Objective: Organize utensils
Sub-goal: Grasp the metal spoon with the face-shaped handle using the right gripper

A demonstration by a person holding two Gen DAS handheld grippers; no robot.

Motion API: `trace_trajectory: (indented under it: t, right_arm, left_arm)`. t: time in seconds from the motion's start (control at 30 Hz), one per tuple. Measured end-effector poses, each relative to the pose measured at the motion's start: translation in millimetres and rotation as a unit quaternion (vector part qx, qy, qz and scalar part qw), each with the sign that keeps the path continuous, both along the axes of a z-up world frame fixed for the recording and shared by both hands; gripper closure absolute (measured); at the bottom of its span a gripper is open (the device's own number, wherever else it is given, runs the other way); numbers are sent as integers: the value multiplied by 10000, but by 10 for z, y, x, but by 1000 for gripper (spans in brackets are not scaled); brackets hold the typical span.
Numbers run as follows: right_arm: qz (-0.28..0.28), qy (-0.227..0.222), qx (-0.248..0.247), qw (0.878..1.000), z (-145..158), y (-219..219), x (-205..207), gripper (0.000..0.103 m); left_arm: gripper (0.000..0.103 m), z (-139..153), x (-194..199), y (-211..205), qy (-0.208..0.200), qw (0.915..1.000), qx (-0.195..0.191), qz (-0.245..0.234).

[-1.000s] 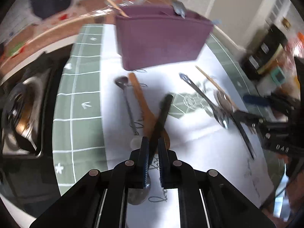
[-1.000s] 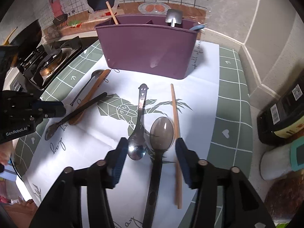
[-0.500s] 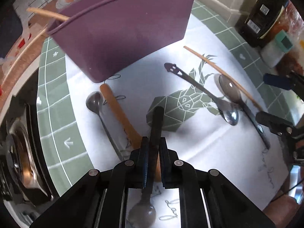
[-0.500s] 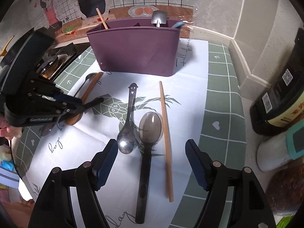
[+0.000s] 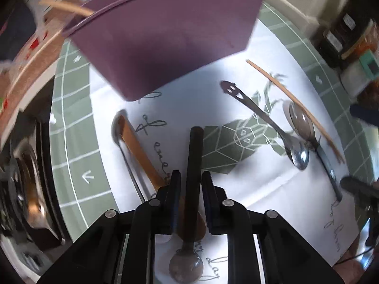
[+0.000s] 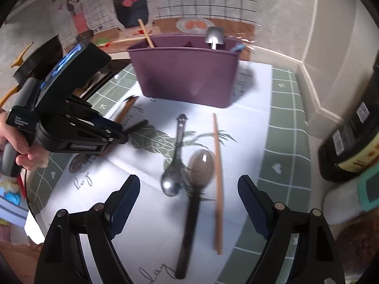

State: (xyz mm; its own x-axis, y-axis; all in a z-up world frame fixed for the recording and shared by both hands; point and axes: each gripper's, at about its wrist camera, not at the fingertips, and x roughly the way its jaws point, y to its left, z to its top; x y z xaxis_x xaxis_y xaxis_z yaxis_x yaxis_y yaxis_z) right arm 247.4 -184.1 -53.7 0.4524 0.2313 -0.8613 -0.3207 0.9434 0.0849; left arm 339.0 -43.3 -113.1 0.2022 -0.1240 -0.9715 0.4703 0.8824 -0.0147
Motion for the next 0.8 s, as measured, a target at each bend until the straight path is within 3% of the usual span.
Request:
trace_trajectory:
  t: [0.07, 0.27, 0.43, 0.5, 0.63, 0.7, 0.8]
  right_arm:
    - [13, 20, -45, 10000, -31, 56, 46, 23]
    - [99, 275, 148, 9995, -106, 90, 270, 57]
    - [104, 582, 333, 9977, -278, 228, 612, 60]
    - [94, 687, 138, 9975, -397, 343, 746, 67]
    - [137, 706, -581, 9957, -565, 564, 846, 78]
    - [174, 687, -610, 9956, -569, 606, 834, 96]
    - [138, 743, -579, 9955, -558, 603, 799, 96]
  left_arm:
    - [90, 8, -45, 86, -131, 9995, -236, 165]
    - [91, 244, -330, 402, -802, 9885, -973, 840]
    - [91, 583, -612, 638, -1520, 9627, -1690, 1468]
    - [91, 704, -634, 751, -1705, 9533, -1877, 1642]
    - [91, 859, -707, 904, -1914, 9432, -1953, 1889]
    - [91, 869, -712, 931, -1941, 9425, -1931, 1915]
    - [91, 863, -729, 854, -2037, 9417, -1868, 1920]
